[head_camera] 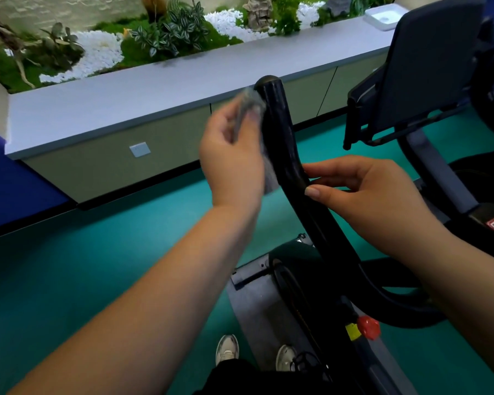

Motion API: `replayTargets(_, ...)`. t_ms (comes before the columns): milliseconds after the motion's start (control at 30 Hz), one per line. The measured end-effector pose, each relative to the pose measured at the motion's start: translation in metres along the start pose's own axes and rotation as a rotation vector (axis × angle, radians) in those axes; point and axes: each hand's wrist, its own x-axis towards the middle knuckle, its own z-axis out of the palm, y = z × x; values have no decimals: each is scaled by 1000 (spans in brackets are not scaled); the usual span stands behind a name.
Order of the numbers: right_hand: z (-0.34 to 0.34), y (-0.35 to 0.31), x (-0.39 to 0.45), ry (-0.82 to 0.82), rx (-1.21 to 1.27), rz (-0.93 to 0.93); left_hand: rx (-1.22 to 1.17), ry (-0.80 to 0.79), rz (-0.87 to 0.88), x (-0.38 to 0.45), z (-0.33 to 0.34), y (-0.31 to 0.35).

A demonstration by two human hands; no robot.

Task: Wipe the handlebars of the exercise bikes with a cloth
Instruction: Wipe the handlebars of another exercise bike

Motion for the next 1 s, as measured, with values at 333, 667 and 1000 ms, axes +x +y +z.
replayTargets(333, 3, -2, -4, 18, 34, -3, 29, -77, -40, -69, -22, -27)
replayTargets(667, -10, 2, 6, -87, -181, -151, 22, -19, -58, -106, -14, -17)
replayTargets(1000, -33, 20, 0, -228, -254, -298, 101, 172, -28, -98, 5, -25)
